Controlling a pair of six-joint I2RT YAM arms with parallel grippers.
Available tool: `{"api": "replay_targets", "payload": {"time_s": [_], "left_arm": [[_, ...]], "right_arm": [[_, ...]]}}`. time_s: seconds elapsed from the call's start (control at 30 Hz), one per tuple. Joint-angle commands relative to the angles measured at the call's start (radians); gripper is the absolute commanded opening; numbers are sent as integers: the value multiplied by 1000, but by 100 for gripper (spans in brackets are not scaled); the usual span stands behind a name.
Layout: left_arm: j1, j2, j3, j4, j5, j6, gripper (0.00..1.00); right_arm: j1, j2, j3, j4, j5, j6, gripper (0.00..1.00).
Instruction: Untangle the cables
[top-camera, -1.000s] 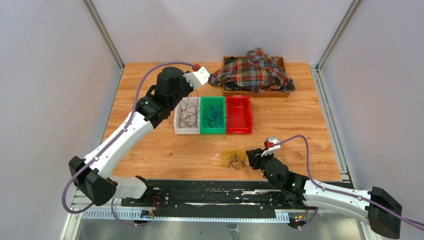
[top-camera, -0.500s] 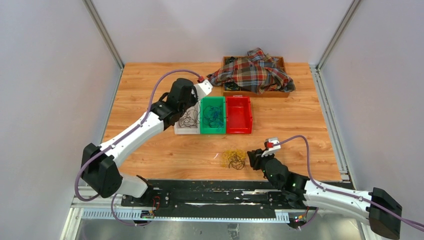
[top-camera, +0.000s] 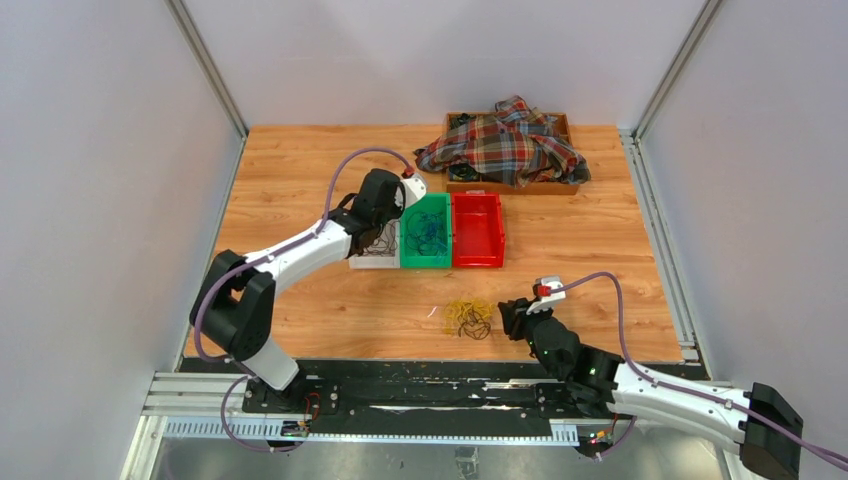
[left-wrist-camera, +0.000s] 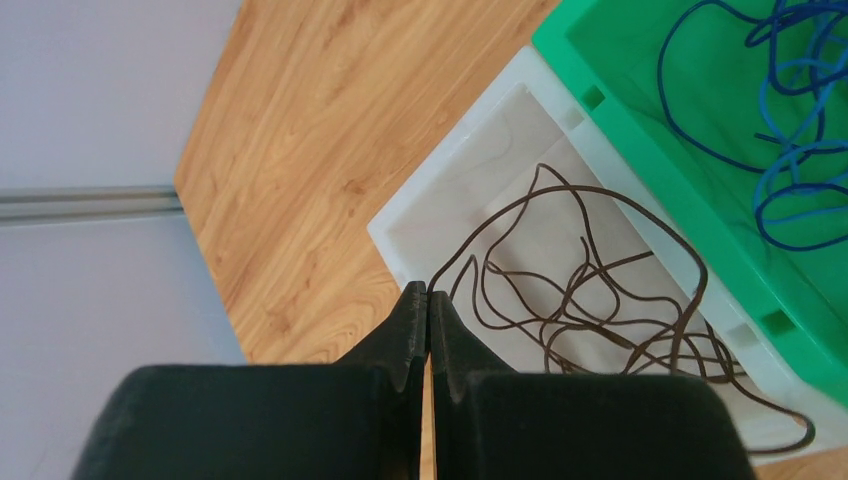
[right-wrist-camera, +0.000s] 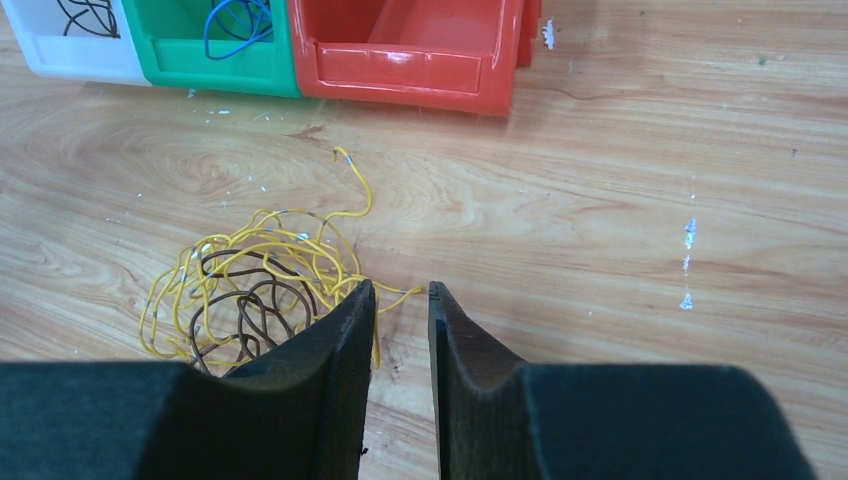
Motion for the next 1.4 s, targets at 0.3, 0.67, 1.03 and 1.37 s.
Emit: {"api": "replay_targets", "payload": {"time_s": [0.3, 0.67, 1.03, 1.37], "left_arm": [[31, 133, 89, 2, 82, -53, 15], [96, 90, 319, -374, 361, -60, 62], [49, 70, 228, -421, 582, -73, 87], [46, 93, 149, -203, 325, -70, 46]], "right_arm": [[14, -26, 5, -50, 60, -3, 27], [13, -37, -2, -41, 60, -8, 27], [13, -42, -3, -49, 52, -5, 27], [13, -47, -3, -61, 62, 4, 27]]}}
